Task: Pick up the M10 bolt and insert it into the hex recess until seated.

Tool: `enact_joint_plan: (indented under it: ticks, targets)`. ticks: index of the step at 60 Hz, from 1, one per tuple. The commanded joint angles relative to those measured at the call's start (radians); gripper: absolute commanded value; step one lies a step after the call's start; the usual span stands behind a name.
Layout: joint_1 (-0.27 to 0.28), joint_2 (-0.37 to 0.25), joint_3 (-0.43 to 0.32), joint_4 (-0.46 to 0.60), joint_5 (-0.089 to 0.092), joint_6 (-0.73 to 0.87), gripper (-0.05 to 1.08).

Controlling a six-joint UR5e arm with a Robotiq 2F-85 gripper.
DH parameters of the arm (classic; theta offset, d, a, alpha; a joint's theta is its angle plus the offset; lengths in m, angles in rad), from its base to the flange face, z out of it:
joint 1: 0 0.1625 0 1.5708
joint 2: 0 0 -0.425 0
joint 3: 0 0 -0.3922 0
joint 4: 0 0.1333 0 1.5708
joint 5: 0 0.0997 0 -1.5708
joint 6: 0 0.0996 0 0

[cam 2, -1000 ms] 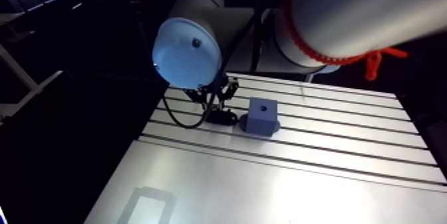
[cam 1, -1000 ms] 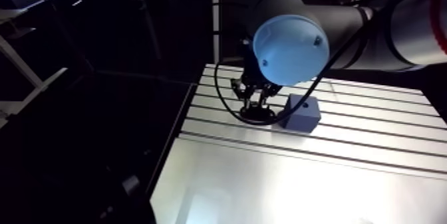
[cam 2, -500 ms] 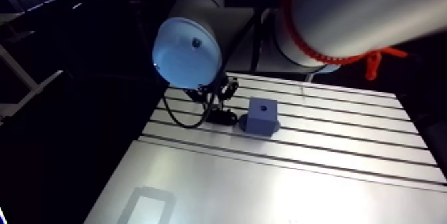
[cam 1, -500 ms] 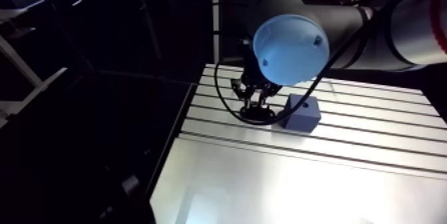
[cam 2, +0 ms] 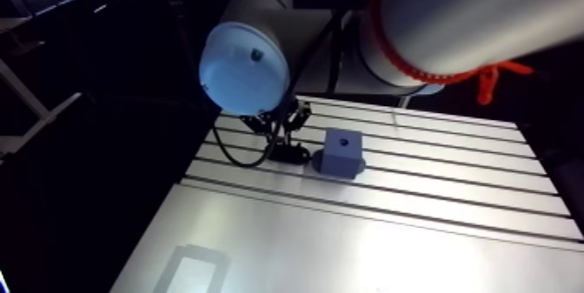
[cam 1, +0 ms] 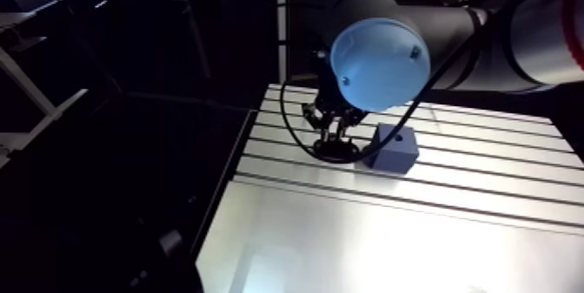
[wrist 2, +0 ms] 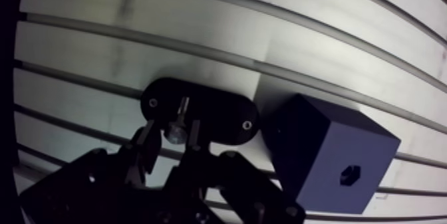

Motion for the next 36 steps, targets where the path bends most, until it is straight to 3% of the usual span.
enact_joint_plan:
  ticks: [1, 36]
  targets:
    - [0.001, -0.001, 0.000, 0.001, 0.000, 0.000, 0.64]
    - [0.001, 0.001, 0.000, 0.002, 0.000, 0.000, 0.66]
